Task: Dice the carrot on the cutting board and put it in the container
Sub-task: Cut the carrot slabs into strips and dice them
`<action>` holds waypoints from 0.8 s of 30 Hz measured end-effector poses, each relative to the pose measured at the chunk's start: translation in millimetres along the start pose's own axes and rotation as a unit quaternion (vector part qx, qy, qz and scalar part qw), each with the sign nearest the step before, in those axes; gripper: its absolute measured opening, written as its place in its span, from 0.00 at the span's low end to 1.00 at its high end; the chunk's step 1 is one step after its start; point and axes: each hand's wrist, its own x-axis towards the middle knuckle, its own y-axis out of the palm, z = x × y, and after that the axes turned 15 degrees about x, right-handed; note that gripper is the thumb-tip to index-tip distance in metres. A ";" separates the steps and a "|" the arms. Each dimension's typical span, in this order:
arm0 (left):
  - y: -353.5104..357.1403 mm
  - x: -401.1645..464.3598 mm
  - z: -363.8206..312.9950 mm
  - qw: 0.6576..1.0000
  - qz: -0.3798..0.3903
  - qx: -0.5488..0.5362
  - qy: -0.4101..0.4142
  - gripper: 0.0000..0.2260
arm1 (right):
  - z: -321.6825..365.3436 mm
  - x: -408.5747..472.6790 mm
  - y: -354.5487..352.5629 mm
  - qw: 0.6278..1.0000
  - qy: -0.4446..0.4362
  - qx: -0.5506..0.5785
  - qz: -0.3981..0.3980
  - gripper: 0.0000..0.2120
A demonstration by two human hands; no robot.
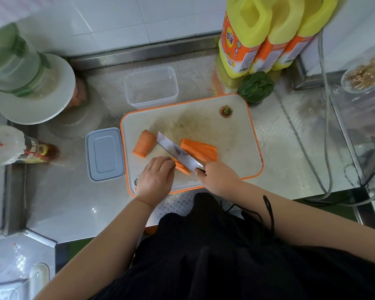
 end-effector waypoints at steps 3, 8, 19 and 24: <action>-9.5 -1.0 -3.3 0.999 0.017 0.021 0.025 0.12 | 1.9 0.3 -0.4 1.000 -0.009 0.006 -0.011 0.18; -12.8 -8.8 3.1 0.996 0.046 0.049 0.053 0.12 | 0.6 -6.4 -3.4 0.998 -0.045 -0.016 -0.042 0.15; -86.8 85.5 -12.9 0.974 0.150 -0.154 -0.072 0.04 | -11.6 -26.2 -4.7 0.973 -0.144 -0.154 -0.090 0.15; -61.1 88.4 -22.4 0.921 0.382 0.037 0.064 0.16 | -14.4 -24.1 0.0 0.969 -0.161 -0.169 -0.077 0.15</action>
